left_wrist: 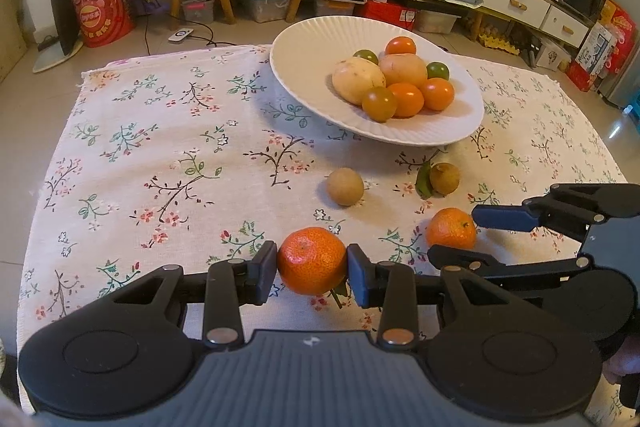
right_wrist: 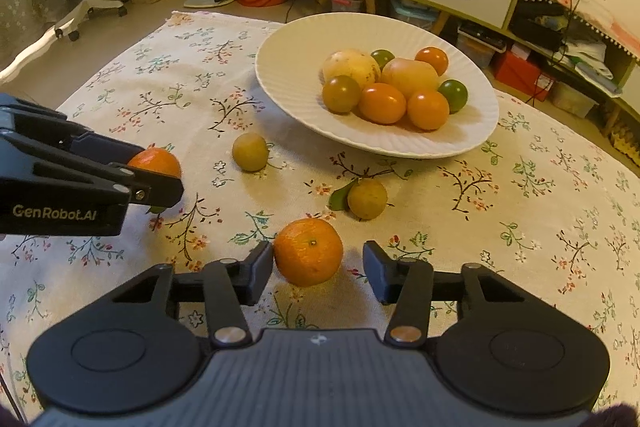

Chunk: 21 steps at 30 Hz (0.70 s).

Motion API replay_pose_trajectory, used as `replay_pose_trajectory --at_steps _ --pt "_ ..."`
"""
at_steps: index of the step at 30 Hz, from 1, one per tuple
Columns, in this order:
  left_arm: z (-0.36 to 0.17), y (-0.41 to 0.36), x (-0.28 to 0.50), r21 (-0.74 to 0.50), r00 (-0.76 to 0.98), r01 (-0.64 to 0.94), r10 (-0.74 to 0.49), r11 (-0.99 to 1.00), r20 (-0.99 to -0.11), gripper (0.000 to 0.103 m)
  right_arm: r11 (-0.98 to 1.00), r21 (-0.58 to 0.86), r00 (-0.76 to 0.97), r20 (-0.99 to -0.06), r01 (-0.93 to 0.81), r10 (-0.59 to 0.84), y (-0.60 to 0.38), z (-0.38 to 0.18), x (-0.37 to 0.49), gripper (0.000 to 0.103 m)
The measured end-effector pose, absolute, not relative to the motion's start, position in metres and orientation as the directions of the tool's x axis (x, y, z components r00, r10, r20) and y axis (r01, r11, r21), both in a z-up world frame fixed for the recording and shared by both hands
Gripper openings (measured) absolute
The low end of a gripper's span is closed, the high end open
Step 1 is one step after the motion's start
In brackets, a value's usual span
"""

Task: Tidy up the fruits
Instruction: 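Close the left tool on a mandarin while the right tool closes on the other mandarin, then carry both mandarins with both tools over the white bowl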

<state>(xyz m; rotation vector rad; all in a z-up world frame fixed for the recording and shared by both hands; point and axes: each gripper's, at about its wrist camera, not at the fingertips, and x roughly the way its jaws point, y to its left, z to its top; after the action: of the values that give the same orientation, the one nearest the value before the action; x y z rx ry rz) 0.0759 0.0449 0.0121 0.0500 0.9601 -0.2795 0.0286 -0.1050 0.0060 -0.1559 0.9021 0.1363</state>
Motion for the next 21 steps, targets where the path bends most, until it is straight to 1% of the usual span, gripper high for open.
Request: replay_pose_trajectory --at_steps 1,4,21 --pt "0.012 0.045 0.076 -0.081 0.54 0.257 -0.213 0.963 -0.814 0.014 0.979 -0.077 0.612 -0.789 -0.189 0.056 -0.104 0.006 0.028 0.039" --pt "0.012 0.045 0.076 -0.082 0.54 0.257 -0.213 0.963 -0.814 0.014 0.977 -0.076 0.611 -0.789 -0.201 0.064 -0.104 0.007 0.028 0.035" --pt "0.015 0.044 0.078 -0.072 0.552 0.261 -0.21 0.963 -0.807 0.014 0.979 -0.062 0.632 -0.771 -0.193 0.076 -0.111 0.017 0.028 0.034"
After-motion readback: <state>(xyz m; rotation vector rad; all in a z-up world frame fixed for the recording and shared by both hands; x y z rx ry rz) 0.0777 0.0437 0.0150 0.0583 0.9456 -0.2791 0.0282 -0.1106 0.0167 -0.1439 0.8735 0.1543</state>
